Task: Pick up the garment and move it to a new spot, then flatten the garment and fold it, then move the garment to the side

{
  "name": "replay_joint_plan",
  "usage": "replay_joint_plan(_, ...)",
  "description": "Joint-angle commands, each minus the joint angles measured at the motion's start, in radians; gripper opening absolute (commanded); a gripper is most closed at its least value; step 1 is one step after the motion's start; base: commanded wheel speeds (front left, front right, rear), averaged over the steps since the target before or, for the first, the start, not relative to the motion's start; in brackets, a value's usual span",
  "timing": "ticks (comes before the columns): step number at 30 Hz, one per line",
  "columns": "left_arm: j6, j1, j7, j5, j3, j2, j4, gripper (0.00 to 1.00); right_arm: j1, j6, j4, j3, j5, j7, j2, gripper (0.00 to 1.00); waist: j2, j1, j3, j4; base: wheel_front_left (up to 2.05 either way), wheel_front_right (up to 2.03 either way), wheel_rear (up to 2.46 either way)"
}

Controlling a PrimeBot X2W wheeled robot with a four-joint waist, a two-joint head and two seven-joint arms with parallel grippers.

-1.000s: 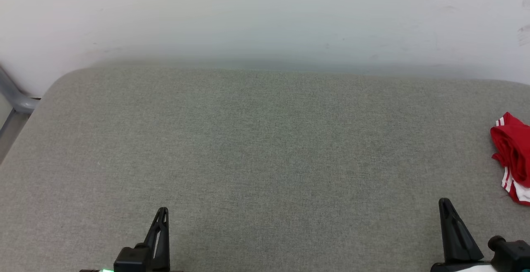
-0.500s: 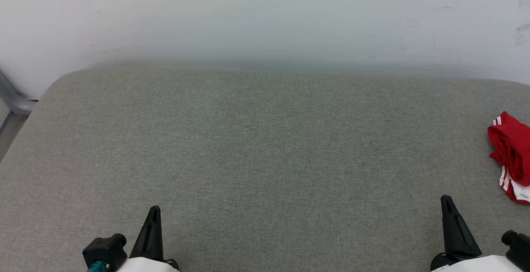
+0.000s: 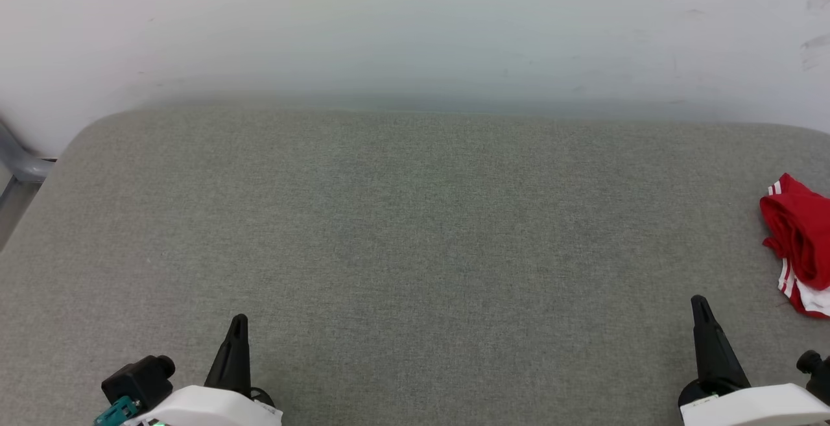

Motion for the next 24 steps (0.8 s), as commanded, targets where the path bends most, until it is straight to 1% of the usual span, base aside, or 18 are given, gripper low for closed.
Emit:
replay_joint_plan(1, -0.011, -0.030, 0.009, -0.049, 0.010, 0.000, -0.007, 0.00, -0.034, 0.000, -0.006, 0.000, 0.047, 0.008, -0.011, 0.00, 0.0000, 0.0000, 0.000, -0.001, 0.00, 0.00, 0.00)
replay_joint_plan(15, -0.043, -0.061, 0.051, -0.254, 0.037, -0.007, 0.015, 0.00, -0.067, 0.000, 0.021, 0.000, 0.239, 0.052, -0.014, 0.00, 0.0000, 0.0000, -0.002, -0.007, 0.00, 0.00, 0.00)
replay_joint_plan(24, -0.060, -0.076, 0.075, -0.358, 0.053, -0.012, 0.028, 0.00, -0.085, 0.000, 0.034, -0.002, 0.336, 0.075, -0.015, 0.00, 0.0000, 0.0000, -0.003, -0.010, 0.00, 0.00, 0.00)
